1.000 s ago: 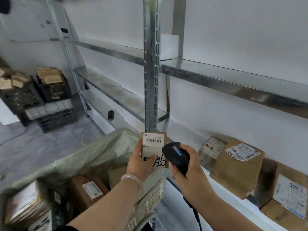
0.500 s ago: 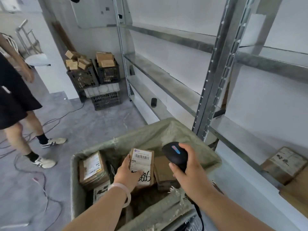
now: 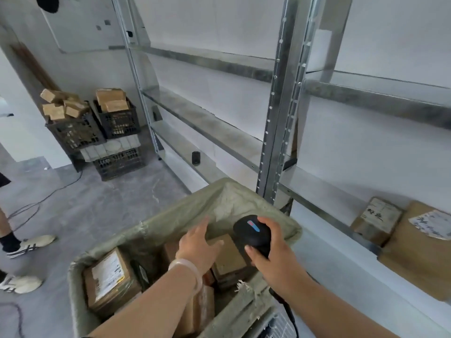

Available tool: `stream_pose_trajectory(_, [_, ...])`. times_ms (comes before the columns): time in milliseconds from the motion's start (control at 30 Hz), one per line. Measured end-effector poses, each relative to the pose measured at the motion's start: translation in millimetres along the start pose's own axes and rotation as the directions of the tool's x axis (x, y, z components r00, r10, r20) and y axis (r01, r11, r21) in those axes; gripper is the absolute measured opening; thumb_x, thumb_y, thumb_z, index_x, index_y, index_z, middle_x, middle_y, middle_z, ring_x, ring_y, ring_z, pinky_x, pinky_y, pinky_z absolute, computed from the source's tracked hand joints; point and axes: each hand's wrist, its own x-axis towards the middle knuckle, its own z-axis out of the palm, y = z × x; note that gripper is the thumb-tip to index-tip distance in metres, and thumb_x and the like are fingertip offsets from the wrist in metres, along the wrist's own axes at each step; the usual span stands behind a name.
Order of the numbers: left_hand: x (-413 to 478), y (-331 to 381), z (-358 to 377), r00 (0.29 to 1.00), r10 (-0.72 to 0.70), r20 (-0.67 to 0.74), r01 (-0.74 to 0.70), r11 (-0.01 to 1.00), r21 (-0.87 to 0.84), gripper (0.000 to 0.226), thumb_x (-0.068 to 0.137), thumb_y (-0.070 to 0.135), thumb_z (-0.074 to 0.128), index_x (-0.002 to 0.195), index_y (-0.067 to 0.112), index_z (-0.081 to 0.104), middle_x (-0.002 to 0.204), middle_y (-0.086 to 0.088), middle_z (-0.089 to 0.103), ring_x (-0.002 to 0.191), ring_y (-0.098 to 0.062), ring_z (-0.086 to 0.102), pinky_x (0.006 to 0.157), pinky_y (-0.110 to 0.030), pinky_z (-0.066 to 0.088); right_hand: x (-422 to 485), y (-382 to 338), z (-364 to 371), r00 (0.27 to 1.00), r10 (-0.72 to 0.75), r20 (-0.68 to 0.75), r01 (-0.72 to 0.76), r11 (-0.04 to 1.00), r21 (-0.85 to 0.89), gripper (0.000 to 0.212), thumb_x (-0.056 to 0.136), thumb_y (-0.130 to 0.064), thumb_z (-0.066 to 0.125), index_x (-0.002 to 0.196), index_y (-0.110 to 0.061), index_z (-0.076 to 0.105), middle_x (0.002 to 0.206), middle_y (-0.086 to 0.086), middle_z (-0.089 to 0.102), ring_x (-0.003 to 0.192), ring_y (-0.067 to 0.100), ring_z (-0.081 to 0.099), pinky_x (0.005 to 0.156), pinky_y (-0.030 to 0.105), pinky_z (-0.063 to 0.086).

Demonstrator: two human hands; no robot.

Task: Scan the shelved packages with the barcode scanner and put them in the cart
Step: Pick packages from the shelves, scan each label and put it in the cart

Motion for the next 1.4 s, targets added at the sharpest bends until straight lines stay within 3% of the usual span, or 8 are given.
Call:
stream_pose_trajectory(233, [12.7,116.3,72.0,0.923,0.359,0.14,-0.361,0.932,-0.012,0.076,0.092,0.043,0.061,0.155,0.035,0.019,0.156,0.006,0.033,0.145,-0.02,0.029,0.119,-0.039,0.027,-32.5,28.8,-80.6,0.938,0.169,-0.301,-0.163,0.986,0.047,0.055,0.089,-0.025,0.066,0.127,-0.048,0.032,0.116,-0.006,0.06,0.091,0.013,0.066,0.081,0.036,0.058])
stream_pose_trajectory(400, [-5.5,176.4,130.1,0.819,0.534,0.21,-0.533,0.843,-0.063,0.078,0.09,0.048,0.063,0.155,0.03,0.023,0.153,0.003,0.041,0.14,-0.018,0.037,0.118,-0.036,0.03,-69.1,54.2,-130.2,0.831,0.281,-0.48,-0.266,0.959,0.101,0.06,0.09,-0.025,0.066,0.12,-0.059,0.027,0.115,-0.011,0.06,0.094,0.015,0.066,0.082,0.04,0.057])
stream_pose_trajectory(567, [-19.6,219.9,172.4,0.747,0.61,0.265,-0.607,0.788,-0.103,0.075,0.094,0.042,0.06,0.156,0.029,0.019,0.157,0.003,0.034,0.145,-0.016,0.027,0.117,-0.029,0.023,-92.9,76.0,-172.0,0.73,0.337,-0.594,-0.321,0.937,0.137,0.065,0.089,-0.029,0.066,0.109,-0.072,0.021,0.113,-0.009,0.061,0.093,0.014,0.066,0.077,0.038,0.058])
stream_pose_trajectory(733, [-20.8,249.0,210.3,0.734,0.61,0.298,-0.605,0.787,-0.121,0.074,0.093,0.04,0.063,0.155,0.027,0.024,0.152,0.001,0.04,0.141,-0.019,0.035,0.116,-0.032,0.029,-107.4,98.7,-199.8,0.691,0.384,-0.612,-0.348,0.919,0.183,0.062,0.089,-0.029,0.067,0.116,-0.065,0.026,0.118,-0.01,0.058,0.095,0.018,0.066,0.081,0.044,0.058])
stream_pose_trajectory(867, [-2.5,263.3,235.5,0.763,0.572,0.301,-0.574,0.814,-0.094,0.07,0.094,0.039,0.061,0.154,0.026,0.027,0.147,0.002,0.044,0.137,-0.021,0.04,0.114,-0.038,0.036,-101.1,116.1,-222.7,0.699,0.388,-0.601,-0.336,0.92,0.203,0.063,0.089,-0.027,0.066,0.114,-0.068,0.025,0.114,-0.011,0.06,0.092,0.014,0.066,0.077,0.039,0.059])
stream_pose_trajectory(1067, [31.5,289.9,270.1,0.801,0.537,0.265,-0.543,0.838,-0.057,0.062,0.093,0.033,0.057,0.15,0.028,0.033,0.13,0.003,0.052,0.123,-0.016,0.045,0.098,-0.025,0.037,-60.9,135.8,-254.9,0.726,0.374,-0.578,-0.293,0.928,0.232,0.057,0.089,-0.026,0.066,0.12,-0.057,0.031,0.115,-0.015,0.058,0.099,0.017,0.065,0.081,0.042,0.058])
stream_pose_trajectory(1300, [73.4,299.1,314.5,0.871,0.387,0.303,-0.41,0.912,0.014,0.066,0.094,0.04,0.055,0.153,0.031,0.025,0.144,-0.003,0.042,0.134,-0.025,0.036,0.115,-0.041,0.033,-35.0,161.5,-268.3,0.755,0.37,-0.54,-0.26,0.927,0.271,0.061,0.088,-0.026,0.069,0.109,-0.068,0.03,0.106,-0.043,0.048,0.093,0.015,0.066,0.079,0.043,0.058])
stream_pose_trajectory(1400, [88.9,301.4,331.3,0.883,0.348,0.315,-0.369,0.93,0.008,0.069,0.092,0.045,0.057,0.153,0.032,0.025,0.147,-0.006,0.039,0.134,-0.03,0.037,0.113,-0.046,0.036,-34.8,172.4,-269.2,0.753,0.393,-0.528,-0.271,0.916,0.296,0.062,0.087,-0.026,0.069,0.114,-0.066,0.031,0.111,-0.033,0.051,0.098,0.017,0.066,0.08,0.047,0.058])
